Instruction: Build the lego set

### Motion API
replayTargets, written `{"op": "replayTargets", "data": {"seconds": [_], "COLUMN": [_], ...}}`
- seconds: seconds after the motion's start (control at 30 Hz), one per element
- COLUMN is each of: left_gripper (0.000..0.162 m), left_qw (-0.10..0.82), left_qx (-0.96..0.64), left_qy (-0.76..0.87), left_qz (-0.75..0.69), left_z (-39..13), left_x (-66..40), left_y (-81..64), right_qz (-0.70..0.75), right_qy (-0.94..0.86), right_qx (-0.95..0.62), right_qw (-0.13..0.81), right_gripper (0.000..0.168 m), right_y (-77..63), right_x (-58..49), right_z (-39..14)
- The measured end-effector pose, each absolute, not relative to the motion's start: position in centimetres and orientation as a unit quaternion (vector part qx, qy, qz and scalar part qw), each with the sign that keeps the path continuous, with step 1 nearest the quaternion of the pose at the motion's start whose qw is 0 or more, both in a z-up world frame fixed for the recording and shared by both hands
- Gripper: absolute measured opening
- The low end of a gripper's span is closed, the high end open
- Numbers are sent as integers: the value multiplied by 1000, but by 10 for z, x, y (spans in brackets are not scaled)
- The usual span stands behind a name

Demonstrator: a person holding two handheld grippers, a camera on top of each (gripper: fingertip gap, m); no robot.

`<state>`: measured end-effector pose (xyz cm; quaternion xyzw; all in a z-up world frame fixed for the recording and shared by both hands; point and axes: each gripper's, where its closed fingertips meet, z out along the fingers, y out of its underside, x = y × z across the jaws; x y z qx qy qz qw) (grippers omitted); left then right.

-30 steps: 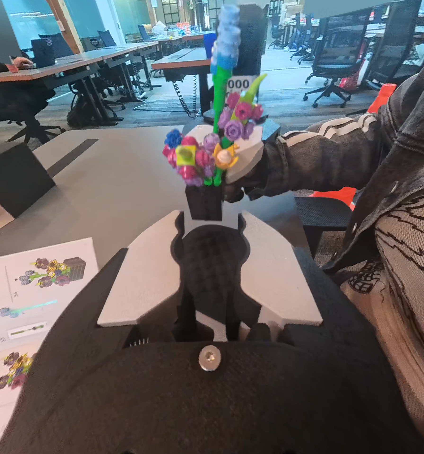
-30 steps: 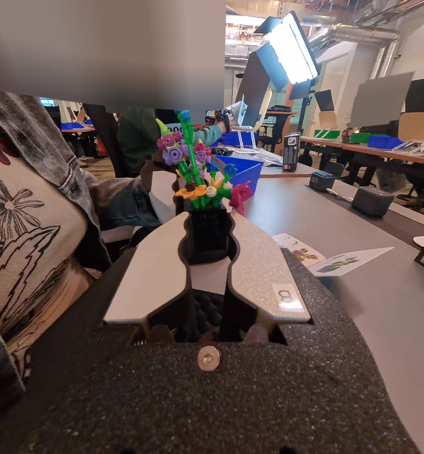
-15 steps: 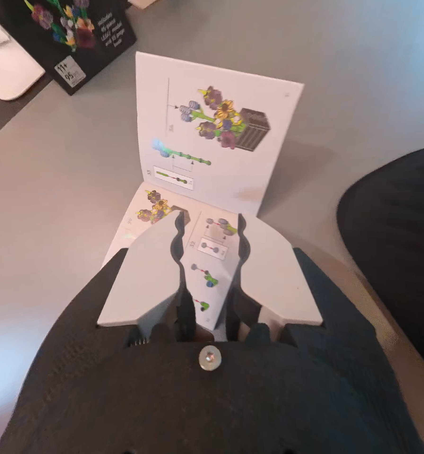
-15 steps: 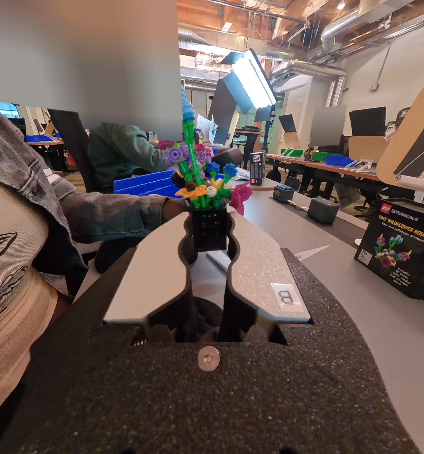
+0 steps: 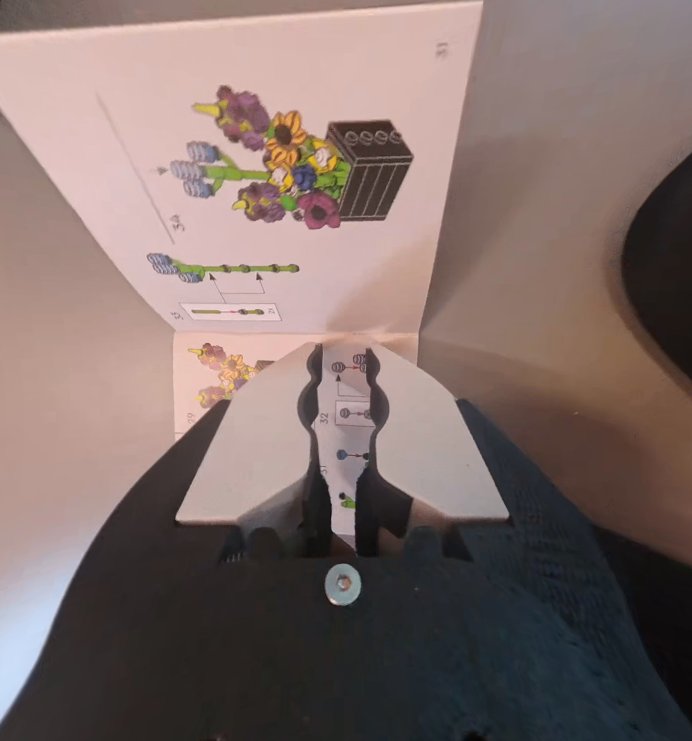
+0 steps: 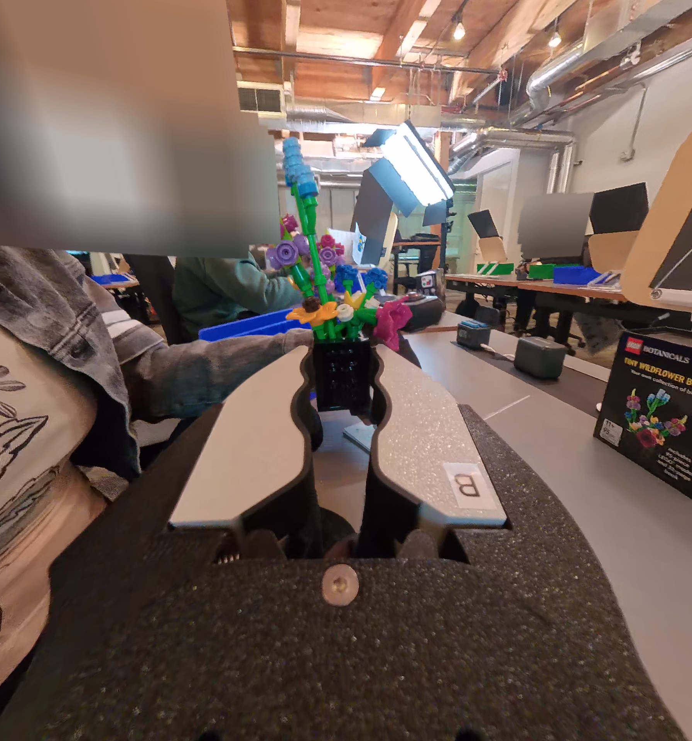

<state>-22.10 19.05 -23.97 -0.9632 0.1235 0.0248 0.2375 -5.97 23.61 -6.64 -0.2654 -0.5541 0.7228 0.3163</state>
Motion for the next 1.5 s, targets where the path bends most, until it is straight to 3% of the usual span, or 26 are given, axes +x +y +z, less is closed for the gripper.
{"op": "replayTargets", "data": {"seconds": [0.13, 0.2, 0.3, 0.43, 0.67, 1.07, 1.5], "left_gripper": [42, 51, 52, 52, 44, 28, 27], "left_qw": [272, 373, 566, 663, 640, 613, 594], "left_qx": [-953, -919, -812, -717, -697, -721, -777], "left_qy": [128, 125, 129, 142, 189, 216, 169], "left_qz": [42, 12, -66, -159, -262, -238, -125], "left_z": [-224, -199, -139, -99, -89, -113, -165], "left_x": [-218, -195, -148, -106, -74, -54, -82], "left_y": [200, 217, 235, 240, 246, 258, 279], "right_qz": [743, 740, 723, 714, 720, 695, 558], "right_qy": [-533, -526, -517, -503, -529, -579, -677], "right_qx": [-267, -277, -303, -321, -300, -285, -371], "right_qw": [304, 314, 343, 366, 335, 315, 306], "right_gripper": [26, 26, 26, 26, 26, 26, 28], "right_y": [245, 251, 261, 268, 257, 257, 282], "right_x": [-65, -70, -79, -84, -74, -61, -84], "right_z": [-64, -66, -71, -75, -78, -101, -156]}}
